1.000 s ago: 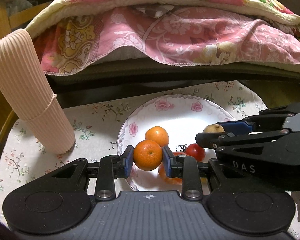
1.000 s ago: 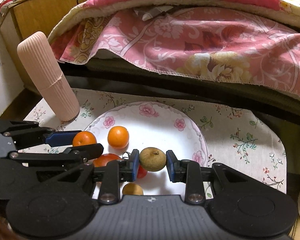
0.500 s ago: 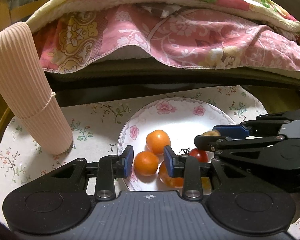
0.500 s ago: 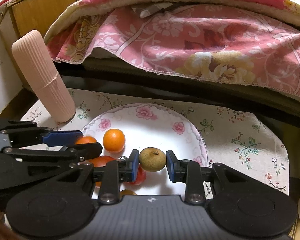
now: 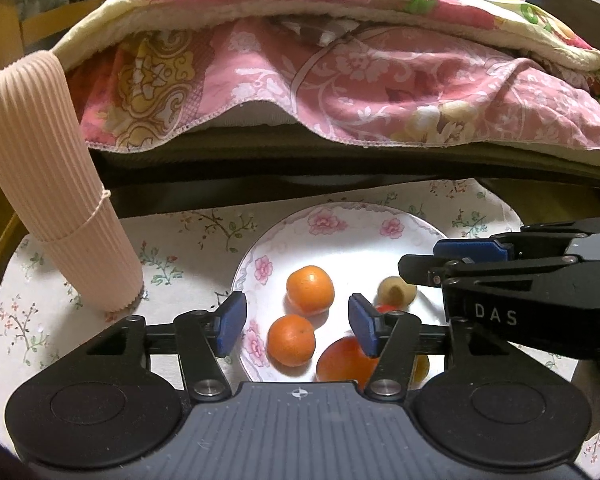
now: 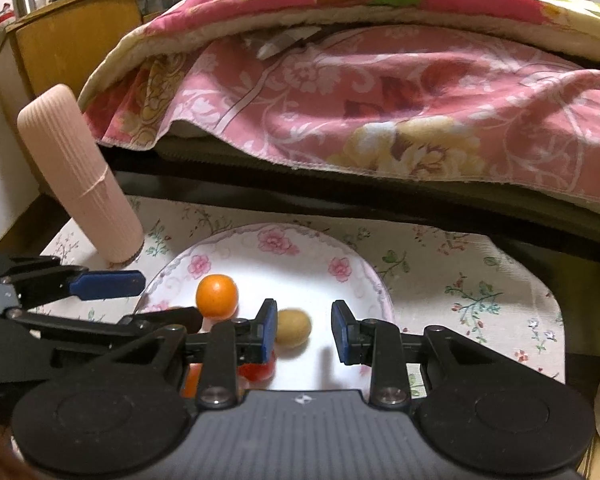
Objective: Organize fruits
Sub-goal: 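Move both tools back from the plate toward the remaining fruits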
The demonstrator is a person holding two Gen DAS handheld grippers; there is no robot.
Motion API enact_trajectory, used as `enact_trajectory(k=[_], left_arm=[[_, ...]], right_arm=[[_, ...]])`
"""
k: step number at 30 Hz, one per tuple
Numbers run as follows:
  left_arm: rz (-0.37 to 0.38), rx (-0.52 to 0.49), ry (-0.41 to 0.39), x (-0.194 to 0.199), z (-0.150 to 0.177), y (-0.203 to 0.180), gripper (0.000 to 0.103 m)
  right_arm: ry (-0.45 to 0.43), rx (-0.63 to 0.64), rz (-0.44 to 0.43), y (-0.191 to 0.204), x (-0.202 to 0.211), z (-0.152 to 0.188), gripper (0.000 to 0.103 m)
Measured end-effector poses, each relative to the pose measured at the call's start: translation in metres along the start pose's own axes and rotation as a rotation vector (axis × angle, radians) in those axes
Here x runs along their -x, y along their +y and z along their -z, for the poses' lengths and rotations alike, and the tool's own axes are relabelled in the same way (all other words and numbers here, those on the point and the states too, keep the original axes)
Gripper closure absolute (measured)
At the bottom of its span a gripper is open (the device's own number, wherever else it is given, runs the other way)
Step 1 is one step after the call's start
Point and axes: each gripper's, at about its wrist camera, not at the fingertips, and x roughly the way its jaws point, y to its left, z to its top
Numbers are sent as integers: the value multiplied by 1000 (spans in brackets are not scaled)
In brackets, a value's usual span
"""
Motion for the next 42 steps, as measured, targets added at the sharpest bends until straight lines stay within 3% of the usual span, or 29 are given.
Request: enact_trajectory(k=[21,42], left_arm=[[-68,-30,-48,48,5,-2,35],[-124,-38,-82,111,38,-3,36]], right_arm=[[-37,10,-33,18,38,6,72],[-59,7,-96,50,92,36,72]])
